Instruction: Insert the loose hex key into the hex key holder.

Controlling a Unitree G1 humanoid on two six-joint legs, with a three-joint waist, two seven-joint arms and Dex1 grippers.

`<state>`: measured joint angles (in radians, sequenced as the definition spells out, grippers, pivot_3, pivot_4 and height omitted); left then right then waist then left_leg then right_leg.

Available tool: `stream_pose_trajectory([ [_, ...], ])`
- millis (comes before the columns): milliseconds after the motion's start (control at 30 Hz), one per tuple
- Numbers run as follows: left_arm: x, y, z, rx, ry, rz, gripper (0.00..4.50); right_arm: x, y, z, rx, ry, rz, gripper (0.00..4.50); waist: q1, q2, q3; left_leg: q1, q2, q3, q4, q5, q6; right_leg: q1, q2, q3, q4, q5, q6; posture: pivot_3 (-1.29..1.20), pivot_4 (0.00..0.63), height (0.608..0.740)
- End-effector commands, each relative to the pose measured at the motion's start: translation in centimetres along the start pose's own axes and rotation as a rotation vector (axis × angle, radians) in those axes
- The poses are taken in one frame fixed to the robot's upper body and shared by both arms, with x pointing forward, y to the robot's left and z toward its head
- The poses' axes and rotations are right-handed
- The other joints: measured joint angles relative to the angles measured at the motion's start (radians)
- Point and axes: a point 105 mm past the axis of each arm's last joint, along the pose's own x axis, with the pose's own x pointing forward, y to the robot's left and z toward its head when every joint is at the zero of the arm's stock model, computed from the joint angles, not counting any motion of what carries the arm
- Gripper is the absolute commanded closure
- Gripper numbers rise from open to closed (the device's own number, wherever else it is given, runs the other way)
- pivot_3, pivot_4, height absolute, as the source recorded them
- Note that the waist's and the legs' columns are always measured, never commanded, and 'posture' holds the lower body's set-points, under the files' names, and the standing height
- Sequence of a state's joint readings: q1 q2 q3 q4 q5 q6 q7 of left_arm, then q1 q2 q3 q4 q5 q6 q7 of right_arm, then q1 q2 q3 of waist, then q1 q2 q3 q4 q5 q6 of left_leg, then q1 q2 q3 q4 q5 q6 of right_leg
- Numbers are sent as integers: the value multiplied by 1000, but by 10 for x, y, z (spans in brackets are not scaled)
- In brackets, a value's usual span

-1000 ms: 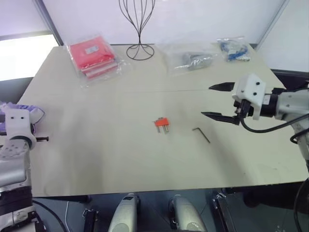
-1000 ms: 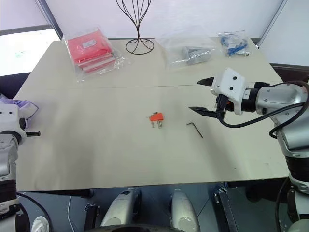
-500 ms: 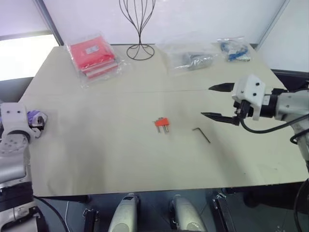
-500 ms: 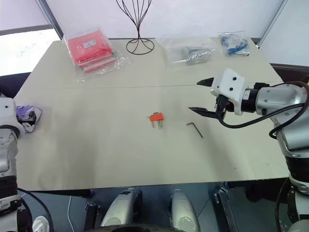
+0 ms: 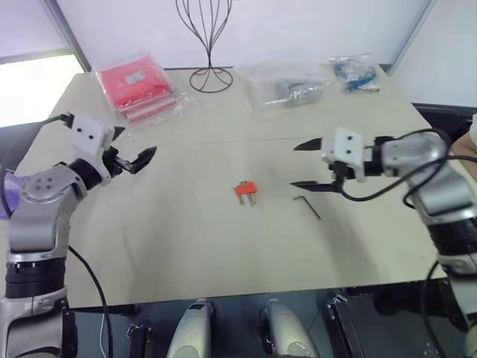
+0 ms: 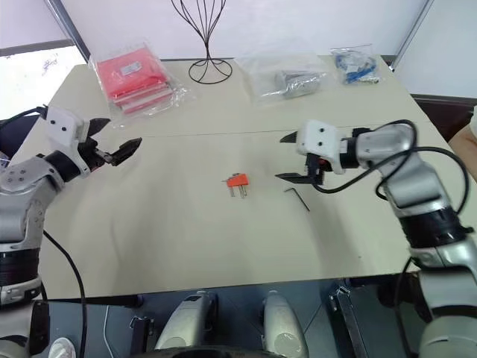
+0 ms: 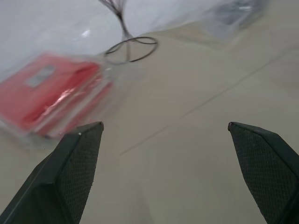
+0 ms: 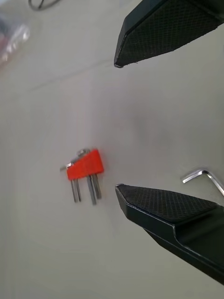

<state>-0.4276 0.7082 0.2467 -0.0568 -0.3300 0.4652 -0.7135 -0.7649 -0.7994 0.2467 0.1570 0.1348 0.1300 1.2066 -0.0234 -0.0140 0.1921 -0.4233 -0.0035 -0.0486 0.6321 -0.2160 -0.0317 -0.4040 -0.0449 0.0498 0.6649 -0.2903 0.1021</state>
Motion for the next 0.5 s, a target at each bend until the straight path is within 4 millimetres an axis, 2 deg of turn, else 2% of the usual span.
stream_pose_trajectory([
  [33,0,-6,18,13,-45,-103,22,18,-10,-3,-30,3,55,354,2,0,0,0,0,1,0,0,0,0,0,0,0,0,0,0,150,740],
  [267,-13,-41,11,-41,43,-369,22,70,-22,-14,52,14,122,354,-6,0,0,0,0,4,-1,0,0,-1,-1,0,0,0,0,0,150,740],
  [500,-21,-46,11,-42,65,-354,22,86,-13,-32,27,99,169,354,0,0,0,-1,-1,2,-1,1,-2,-1,-1,0,0,0,0,0,150,740],
])
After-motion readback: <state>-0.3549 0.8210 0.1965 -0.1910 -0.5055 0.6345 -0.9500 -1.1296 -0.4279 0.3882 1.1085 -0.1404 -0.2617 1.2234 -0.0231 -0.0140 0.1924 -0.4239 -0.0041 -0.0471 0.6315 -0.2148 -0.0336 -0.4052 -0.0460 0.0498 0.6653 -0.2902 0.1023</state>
